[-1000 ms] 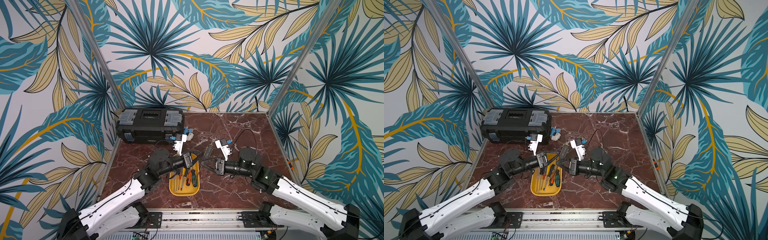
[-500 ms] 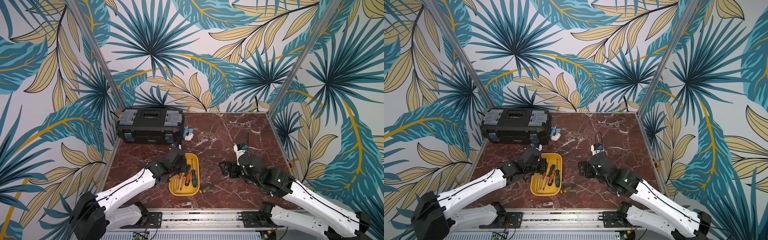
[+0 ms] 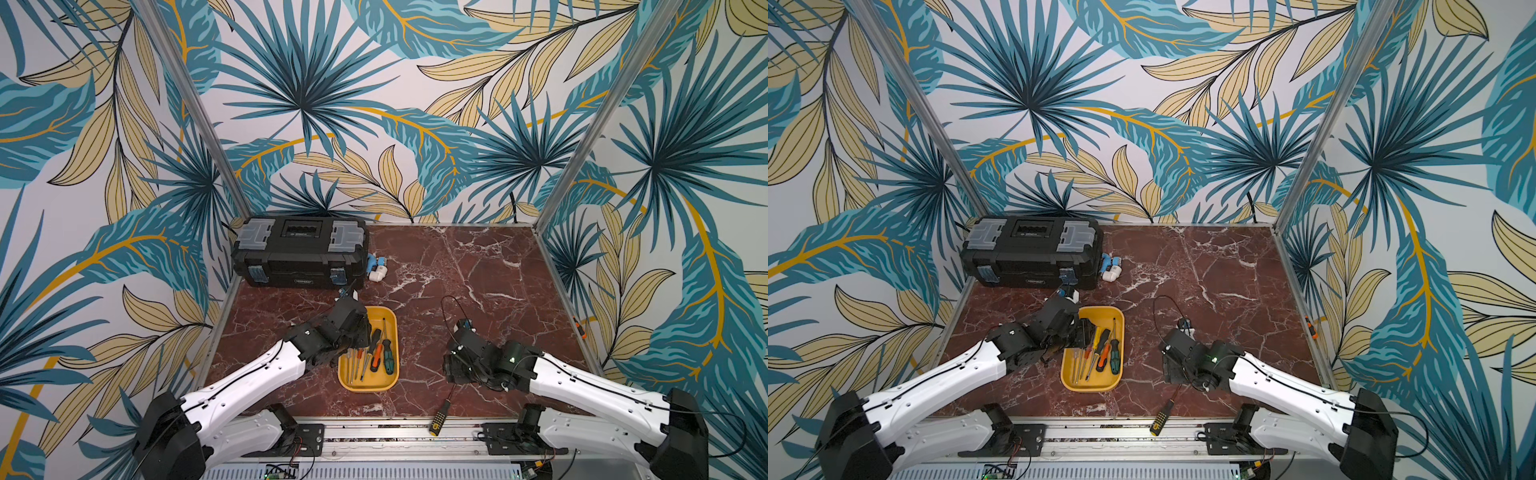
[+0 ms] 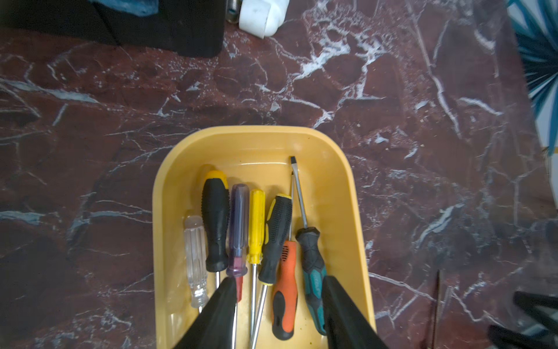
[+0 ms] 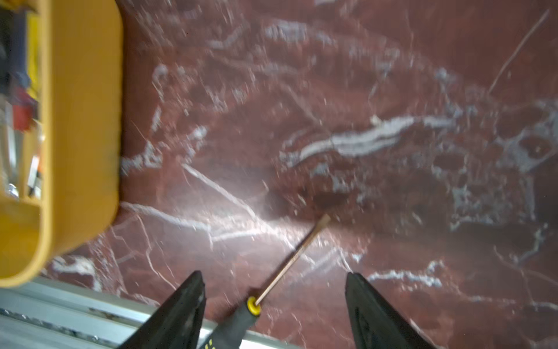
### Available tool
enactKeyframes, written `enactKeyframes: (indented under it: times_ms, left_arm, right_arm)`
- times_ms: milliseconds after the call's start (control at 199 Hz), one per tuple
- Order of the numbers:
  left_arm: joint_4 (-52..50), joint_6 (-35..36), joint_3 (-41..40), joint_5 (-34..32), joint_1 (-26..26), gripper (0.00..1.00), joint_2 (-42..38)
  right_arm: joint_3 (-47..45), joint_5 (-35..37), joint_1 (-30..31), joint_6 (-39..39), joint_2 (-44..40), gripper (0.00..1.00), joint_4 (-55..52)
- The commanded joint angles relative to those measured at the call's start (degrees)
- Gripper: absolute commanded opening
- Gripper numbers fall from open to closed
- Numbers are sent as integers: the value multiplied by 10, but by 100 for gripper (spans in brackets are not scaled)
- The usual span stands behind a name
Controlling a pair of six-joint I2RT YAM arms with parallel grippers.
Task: Put the screwdriver on the desktop into the storage box
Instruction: Pick up the screwdriver from the center of the board.
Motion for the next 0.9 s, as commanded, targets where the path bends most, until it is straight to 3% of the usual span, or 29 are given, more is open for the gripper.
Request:
enactKeyframes:
  times_ms: [0,90,156,261,356,487,748,899]
  left_arm:
    - [12,-6,7,12,0,52,-28]
    - [20,-8,11,33,0,52,-30]
    - [25,-8,12,41,0,53,-26]
    - [24,-4,17,50,0,52,-18]
    - [21,0,20,61,0,52,-18]
    - [24,1,18,68,0,52,-26]
    - [101,-24,-10,131,10,59,-50]
    - [136,-51,-30,141,23,61,-73]
  right_arm:
    - [-61,-36,12,140,-35,69,-21]
    - [-106,-70,24,190,-21,63,58]
    - [-111,-80,25,196,14,63,92]
    - [-99,-87,24,196,85,52,114]
    - [-82,-82,23,187,133,38,123]
    - [-67,-60,15,172,133,0,122]
    - [37,25,11,55,7,0,122]
    - [165,-8,-2,-33,65,0,154]
